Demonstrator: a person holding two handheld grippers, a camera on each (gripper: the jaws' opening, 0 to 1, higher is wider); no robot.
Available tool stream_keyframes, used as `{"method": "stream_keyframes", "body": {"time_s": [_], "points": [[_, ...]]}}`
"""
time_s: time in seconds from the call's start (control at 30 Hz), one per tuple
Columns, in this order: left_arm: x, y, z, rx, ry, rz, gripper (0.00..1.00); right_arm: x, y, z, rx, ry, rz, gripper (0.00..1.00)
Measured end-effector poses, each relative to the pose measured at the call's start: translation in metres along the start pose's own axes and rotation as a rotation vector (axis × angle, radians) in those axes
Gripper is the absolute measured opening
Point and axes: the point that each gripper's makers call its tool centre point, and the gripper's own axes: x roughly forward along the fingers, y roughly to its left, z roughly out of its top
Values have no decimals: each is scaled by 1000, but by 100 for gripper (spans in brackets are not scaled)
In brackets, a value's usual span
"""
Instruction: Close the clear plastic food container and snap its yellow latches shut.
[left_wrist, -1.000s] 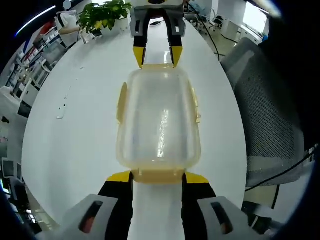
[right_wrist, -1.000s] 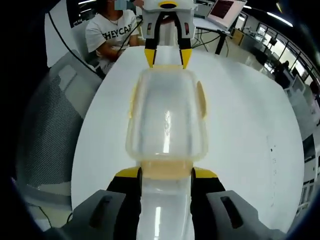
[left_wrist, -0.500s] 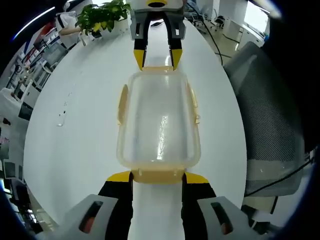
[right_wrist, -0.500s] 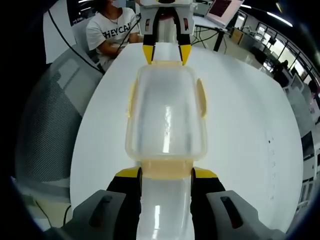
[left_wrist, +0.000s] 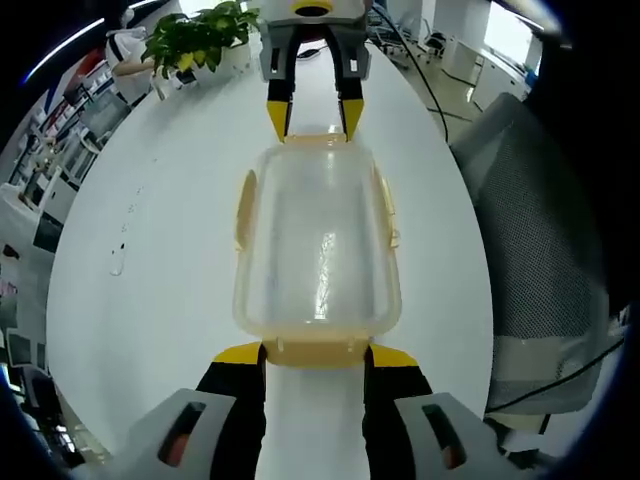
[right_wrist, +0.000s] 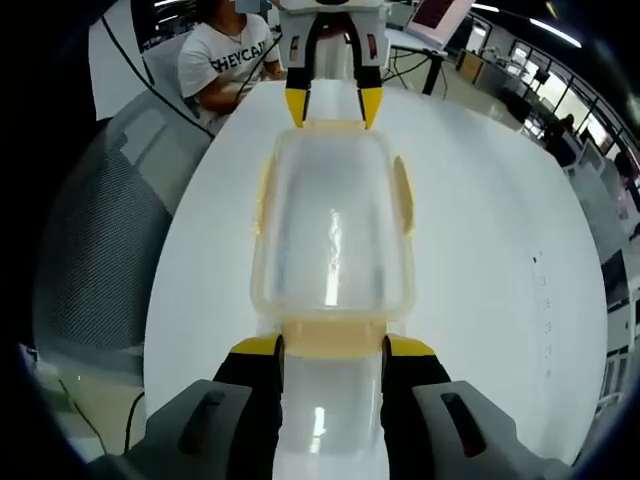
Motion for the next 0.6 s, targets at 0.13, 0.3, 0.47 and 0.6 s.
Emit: {"method": "stream_keyframes", "body": {"time_s": [0.13,0.3,0.47,0.6], "points": [[7,0,11,4,10,9,32,-5,-1,-11,0,1,-7,35],[13,-2,24,6,3,-2,32,-10,2,-26,-2,9,-2,35],[19,-1,35,10,-3,-10,32,-15,3,-36,7,8,-2,35],[26,-1,40,19,7,-16,32,-16,3,-43,7,17,1,35]]}}
